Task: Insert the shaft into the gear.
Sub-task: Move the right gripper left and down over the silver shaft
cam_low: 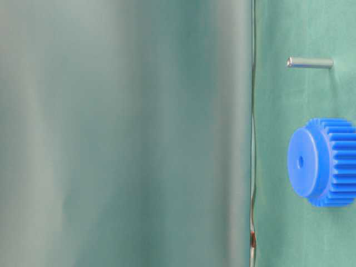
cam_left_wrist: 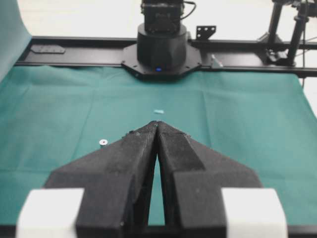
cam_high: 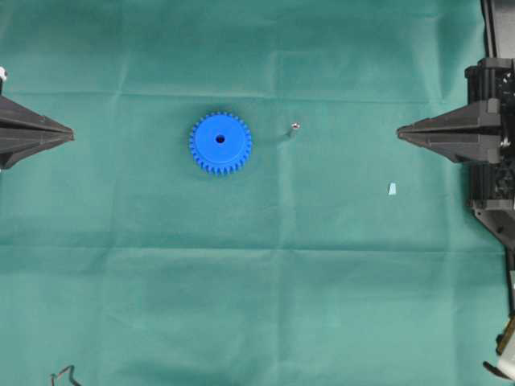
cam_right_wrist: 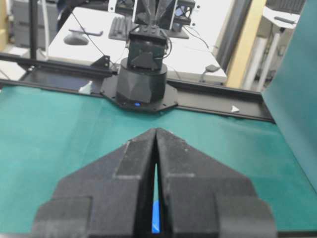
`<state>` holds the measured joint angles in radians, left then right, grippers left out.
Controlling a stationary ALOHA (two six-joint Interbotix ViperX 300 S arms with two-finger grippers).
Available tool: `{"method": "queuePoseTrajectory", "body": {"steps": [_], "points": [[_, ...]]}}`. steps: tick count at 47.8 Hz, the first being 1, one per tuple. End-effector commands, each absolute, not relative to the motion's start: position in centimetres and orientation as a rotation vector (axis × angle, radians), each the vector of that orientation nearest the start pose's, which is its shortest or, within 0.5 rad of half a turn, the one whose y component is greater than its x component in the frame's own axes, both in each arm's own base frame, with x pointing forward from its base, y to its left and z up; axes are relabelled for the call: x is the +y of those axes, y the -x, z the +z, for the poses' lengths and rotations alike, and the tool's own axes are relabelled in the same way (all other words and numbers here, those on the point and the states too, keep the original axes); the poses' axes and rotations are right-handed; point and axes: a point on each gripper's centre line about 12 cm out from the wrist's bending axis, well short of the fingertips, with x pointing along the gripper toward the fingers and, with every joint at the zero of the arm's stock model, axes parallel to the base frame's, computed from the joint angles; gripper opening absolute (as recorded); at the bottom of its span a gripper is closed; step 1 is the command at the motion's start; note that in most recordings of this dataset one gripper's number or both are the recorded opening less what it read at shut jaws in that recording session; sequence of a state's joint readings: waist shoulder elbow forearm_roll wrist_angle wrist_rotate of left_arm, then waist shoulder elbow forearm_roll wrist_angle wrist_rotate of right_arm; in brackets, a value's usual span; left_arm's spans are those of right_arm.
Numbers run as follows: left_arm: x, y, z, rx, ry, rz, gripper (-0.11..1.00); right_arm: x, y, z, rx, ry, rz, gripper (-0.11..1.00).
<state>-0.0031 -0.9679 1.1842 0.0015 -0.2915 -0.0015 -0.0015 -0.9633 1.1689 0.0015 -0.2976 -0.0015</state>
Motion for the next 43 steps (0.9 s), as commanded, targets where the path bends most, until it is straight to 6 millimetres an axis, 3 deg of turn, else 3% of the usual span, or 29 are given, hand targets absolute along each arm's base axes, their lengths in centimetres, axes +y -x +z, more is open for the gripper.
{"method": "queuePoseTrajectory", "body": {"steps": [1, 15, 27, 32, 43], "points": [[0.0, -20.0, 30.4, -0.101, -0.007, -0.002, 0.00, -0.1, -20.0, 30.1, -0.097, 0.020, -0.006, 0.02], [0.0, -20.0, 30.7, -0.100, -0.008, 0.000, 0.00, -1.1, -22.1, 29.8, 0.034, 0.007, -0.048, 0.02], [0.0, -20.0, 30.6, -0.092, -0.004, -0.002, 0.00, -3.3, -24.8, 26.8, 0.147, -0.028, -0.138, 0.04], [0.0, -20.1, 30.5, -0.084, 0.002, -0.002, 0.00, -4.0, -26.0, 25.1, 0.201, -0.048, -0.160, 0.22], [0.0, -20.1, 30.4, -0.083, 0.002, -0.002, 0.00, -5.4, -28.7, 20.0, 0.304, -0.100, -0.217, 0.88]]}}
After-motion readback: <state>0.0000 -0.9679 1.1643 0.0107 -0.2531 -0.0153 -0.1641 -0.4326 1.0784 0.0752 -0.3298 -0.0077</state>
